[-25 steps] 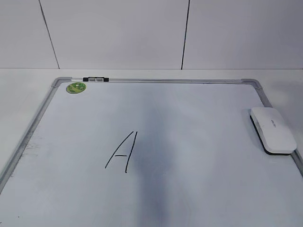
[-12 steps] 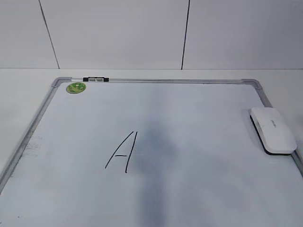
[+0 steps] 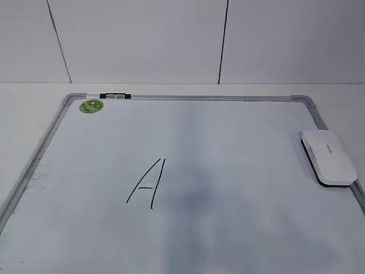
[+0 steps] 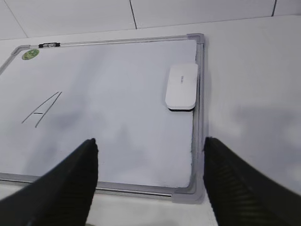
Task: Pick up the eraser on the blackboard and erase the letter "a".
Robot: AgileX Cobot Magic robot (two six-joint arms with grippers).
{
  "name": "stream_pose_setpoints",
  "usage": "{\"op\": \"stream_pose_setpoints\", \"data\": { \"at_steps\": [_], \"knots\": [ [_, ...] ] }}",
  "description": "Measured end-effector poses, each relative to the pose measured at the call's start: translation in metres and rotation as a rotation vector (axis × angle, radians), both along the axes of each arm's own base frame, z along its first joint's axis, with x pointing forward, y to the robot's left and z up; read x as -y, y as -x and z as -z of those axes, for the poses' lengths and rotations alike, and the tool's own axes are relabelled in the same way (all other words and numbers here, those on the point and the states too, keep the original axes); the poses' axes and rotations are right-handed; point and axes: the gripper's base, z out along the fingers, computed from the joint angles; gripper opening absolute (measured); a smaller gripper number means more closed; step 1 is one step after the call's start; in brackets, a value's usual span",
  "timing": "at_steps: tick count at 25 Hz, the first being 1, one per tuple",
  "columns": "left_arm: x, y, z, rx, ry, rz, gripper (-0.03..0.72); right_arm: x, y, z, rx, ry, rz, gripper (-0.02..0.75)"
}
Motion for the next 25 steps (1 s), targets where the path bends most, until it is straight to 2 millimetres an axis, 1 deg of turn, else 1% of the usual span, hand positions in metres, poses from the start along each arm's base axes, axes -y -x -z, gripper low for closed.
{"op": "stream_pose_setpoints", "data": {
  "at_steps": [3, 6, 9, 12, 16, 20, 25],
  "knots": [
    [-0.001, -0.002, 0.02, -0.039, -0.018, -0.005, 0.202, 0.003, -0.002, 0.012, -0.016, 0.029, 0.022, 0.559],
    [-0.003, -0.005, 0.037, -0.075, -0.037, -0.014, 0.202, 0.004, -0.009, 0.024, -0.06, 0.06, 0.044, 0.559],
    [-0.003, -0.008, 0.052, -0.109, -0.05, -0.02, 0.202, 0.005, -0.017, 0.037, -0.109, 0.087, 0.06, 0.559],
    [-0.005, -0.01, 0.062, -0.136, -0.067, -0.03, 0.202, 0.005, -0.022, 0.048, -0.15, 0.099, 0.061, 0.559],
    [-0.007, -0.014, 0.065, -0.115, -0.087, -0.052, 0.202, 0.005, -0.028, 0.061, -0.198, 0.114, 0.064, 0.559],
    [-0.008, -0.018, 0.064, -0.075, -0.088, -0.065, 0.202, 0.007, -0.029, 0.062, -0.197, 0.135, 0.083, 0.559],
    [-0.009, -0.025, 0.068, -0.033, -0.093, -0.082, 0.202, 0.009, -0.036, 0.062, -0.141, 0.16, 0.103, 0.559]
  ]
}}
